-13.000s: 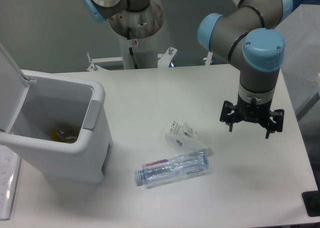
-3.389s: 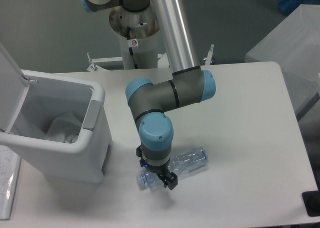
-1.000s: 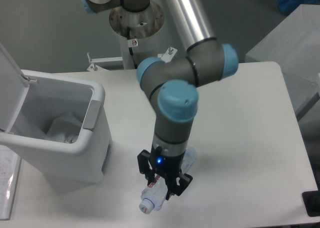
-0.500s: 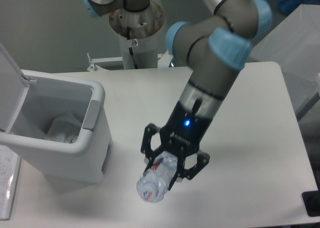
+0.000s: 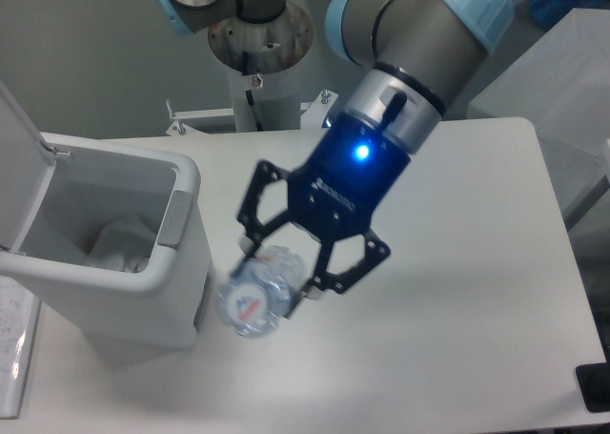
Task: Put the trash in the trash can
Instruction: 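Lift the bottle and carry it over the trash bin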
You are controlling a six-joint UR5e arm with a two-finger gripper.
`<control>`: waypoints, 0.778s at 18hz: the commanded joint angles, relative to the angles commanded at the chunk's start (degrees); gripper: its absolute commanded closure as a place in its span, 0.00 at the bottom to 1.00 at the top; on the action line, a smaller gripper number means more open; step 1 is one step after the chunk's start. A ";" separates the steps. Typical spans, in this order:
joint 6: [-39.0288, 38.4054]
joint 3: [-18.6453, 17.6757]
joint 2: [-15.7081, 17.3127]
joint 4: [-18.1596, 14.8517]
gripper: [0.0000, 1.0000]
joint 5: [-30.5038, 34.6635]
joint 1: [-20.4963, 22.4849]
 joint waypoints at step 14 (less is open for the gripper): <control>10.88 -16.78 8.71 2.28 0.38 -0.28 -7.91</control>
